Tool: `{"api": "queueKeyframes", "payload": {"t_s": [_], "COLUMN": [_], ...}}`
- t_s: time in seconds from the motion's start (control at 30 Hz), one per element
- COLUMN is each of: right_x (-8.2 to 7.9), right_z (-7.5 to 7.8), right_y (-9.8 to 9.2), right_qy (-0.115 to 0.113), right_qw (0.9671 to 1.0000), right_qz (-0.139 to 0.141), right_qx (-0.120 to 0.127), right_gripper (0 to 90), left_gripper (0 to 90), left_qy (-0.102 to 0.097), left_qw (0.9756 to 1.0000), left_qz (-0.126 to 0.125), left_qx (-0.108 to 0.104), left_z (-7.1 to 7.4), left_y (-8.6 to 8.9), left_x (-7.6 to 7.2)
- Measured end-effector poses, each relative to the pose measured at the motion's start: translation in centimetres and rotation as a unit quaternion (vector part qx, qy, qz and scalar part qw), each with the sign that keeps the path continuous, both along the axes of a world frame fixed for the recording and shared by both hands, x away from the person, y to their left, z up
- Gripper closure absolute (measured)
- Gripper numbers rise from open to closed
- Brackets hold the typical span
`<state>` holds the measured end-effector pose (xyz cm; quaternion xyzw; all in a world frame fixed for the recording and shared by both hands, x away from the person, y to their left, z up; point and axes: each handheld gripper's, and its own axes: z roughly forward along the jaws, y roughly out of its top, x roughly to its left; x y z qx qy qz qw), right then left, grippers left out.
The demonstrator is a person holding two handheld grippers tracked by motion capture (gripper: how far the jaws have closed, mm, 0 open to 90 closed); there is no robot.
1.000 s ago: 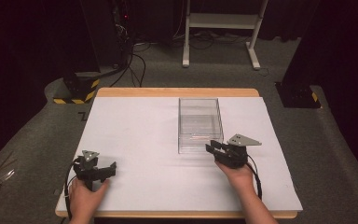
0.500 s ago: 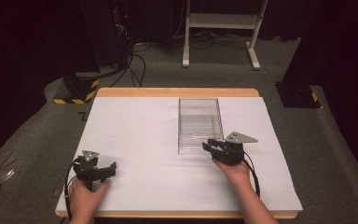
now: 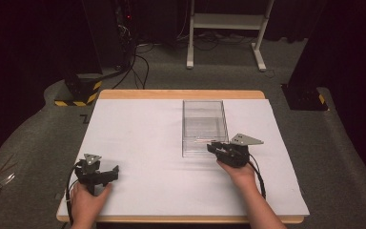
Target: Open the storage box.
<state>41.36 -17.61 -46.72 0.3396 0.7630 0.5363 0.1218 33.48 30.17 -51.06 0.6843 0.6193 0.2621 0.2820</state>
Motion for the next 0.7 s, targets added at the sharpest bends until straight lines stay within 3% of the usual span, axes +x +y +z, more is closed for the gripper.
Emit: {"api": "queueKeyframes", "payload": {"t_s": [0.7], "right_x": [0.27], "right_z": [-0.08], "right_y": [-0.45], "right_qy": [0.000], "right_qw": [0.9999], "right_qz": [0.010], "right_qx": [-0.003], "right_gripper": [79.4], "left_gripper": [0.4], "left_qy": [0.000], "left_qw": [1.0000], "left_qz": [0.000], "left_qx": [0.000], "left_z": [0.00], "left_y": [0.00], "left_x": [0.00]}}
